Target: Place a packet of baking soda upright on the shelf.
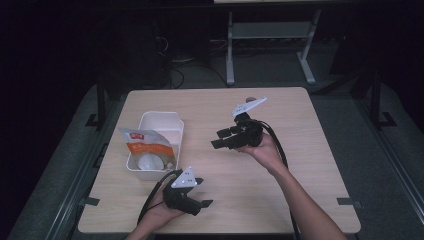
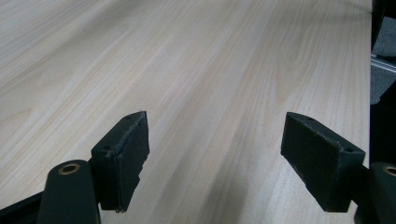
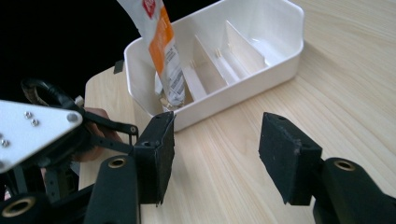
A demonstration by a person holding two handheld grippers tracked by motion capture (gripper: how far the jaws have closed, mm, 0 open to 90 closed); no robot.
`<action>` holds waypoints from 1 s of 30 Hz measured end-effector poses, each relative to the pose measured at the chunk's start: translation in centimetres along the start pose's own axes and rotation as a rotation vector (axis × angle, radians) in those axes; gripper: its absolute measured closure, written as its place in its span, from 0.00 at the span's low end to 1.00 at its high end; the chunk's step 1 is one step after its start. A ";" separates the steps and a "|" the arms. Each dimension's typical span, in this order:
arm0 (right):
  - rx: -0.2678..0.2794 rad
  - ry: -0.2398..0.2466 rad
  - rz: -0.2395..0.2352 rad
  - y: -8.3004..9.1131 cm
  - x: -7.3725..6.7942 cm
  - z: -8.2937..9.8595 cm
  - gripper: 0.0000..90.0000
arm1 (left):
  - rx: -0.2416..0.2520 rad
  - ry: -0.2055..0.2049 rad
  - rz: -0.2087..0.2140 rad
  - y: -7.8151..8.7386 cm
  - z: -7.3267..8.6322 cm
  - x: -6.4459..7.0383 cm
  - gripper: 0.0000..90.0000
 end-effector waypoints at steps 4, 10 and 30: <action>0.000 -0.010 0.007 0.7 0.4 0.4 0.48 | 0.002 0.006 -0.002 0.0 0.0 -0.1 0.26; 0.019 -0.027 0.033 2.1 1.0 1.2 0.46 | 0.017 0.022 -0.008 0.3 -0.1 -0.4 0.26; 0.023 -0.080 0.108 5.9 2.4 4.0 0.39 | 0.019 0.040 -0.019 0.3 0.0 -0.8 0.26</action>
Point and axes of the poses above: each handheld gripper's, and its own axes: y roughly backward along the jaws, z roughly out of its underside, x roughly to its right, the point moved 4 cm from there along -y, roughly forward along the jaws, and after that the axes turned 9 degrees about x, right-handed, at the moved point
